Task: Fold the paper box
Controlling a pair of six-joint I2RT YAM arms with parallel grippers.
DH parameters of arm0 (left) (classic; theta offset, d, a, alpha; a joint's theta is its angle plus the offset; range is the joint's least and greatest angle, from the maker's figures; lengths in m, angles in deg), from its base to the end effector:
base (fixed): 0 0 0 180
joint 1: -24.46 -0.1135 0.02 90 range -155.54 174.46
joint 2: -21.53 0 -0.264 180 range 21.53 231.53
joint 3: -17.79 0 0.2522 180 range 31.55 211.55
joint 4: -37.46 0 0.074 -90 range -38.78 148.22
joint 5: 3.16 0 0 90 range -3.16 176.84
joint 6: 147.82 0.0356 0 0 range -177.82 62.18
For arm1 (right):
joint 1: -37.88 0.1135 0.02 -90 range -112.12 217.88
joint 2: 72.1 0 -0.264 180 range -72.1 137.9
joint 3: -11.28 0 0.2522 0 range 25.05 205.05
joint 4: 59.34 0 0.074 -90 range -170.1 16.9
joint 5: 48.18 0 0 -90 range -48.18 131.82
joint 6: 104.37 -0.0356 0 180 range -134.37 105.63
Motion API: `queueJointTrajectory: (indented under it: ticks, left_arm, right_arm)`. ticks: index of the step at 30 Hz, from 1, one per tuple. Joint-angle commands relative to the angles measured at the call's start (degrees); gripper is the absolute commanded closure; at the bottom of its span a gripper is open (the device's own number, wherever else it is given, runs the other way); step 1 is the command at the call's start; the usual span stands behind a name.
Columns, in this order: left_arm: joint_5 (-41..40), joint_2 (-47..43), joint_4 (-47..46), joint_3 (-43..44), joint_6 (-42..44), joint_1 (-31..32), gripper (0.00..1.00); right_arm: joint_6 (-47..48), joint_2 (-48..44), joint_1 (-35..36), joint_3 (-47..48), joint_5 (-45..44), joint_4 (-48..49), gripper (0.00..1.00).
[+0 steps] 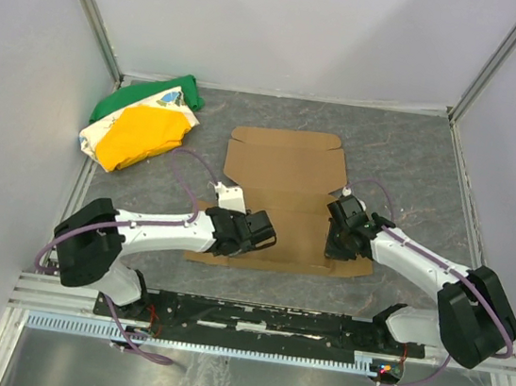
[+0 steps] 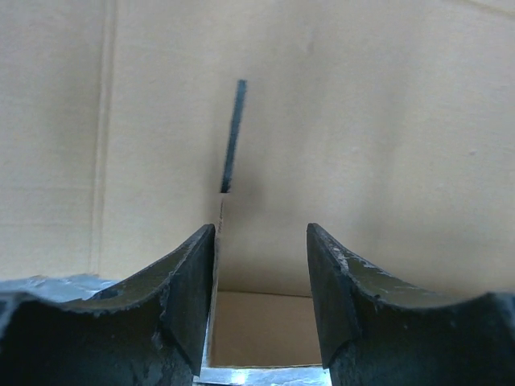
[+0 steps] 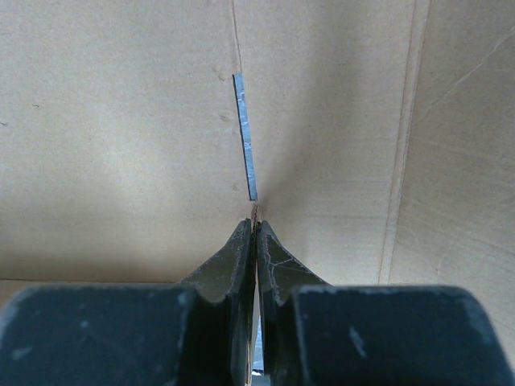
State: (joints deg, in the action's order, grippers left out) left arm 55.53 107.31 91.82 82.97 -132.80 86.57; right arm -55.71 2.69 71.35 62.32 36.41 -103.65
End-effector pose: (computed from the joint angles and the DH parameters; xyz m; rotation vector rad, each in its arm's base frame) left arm 0.1397 -0.2245 0.1872 -0.3781 2.5137 -0.0517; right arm 0.1874 0.1199 0.1652 0.2156 2.7641 0.2224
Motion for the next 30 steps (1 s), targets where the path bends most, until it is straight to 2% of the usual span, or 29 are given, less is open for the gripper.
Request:
queueJointTrajectory:
  ticks: [1, 10, 19, 21, 24, 30]
  left_arm:
    - [0.1, -0.2, -8.5, 0.6, 8.7, 0.0, 0.43]
    - [5.0, 1.6, -13.4, -1.1, 12.9, 0.5, 0.41]
    - [4.2, 1.9, -12.5, -0.6, 12.4, 0.6, 0.4]
    - [1.9, 1.7, -9.3, 1.0, 12.0, 0.5, 0.34]
    - [-3.9, 1.6, -1.5, 4.6, 10.1, 0.2, 0.15]
    - [-12.2, -1.2, 6.6, 12.3, 14.7, -1.8, 0.07]
  right_arm:
    - [-0.9, 0.1, 0.0, -0.4, 0.4, 0.8, 0.88]
    - [-1.8, 1.7, 0.0, -0.4, 1.3, 2.0, 0.88]
    - [-1.9, 2.5, 0.0, -0.2, 1.4, 2.2, 0.88]
    - [-1.9, 2.6, 0.0, 0.0, 1.0, 2.0, 0.88]
    - [-1.8, 2.9, 0.1, 0.6, 0.8, 1.8, 0.88]
    - [-1.2, 3.5, 0.0, 1.7, 0.6, 1.1, 0.88]
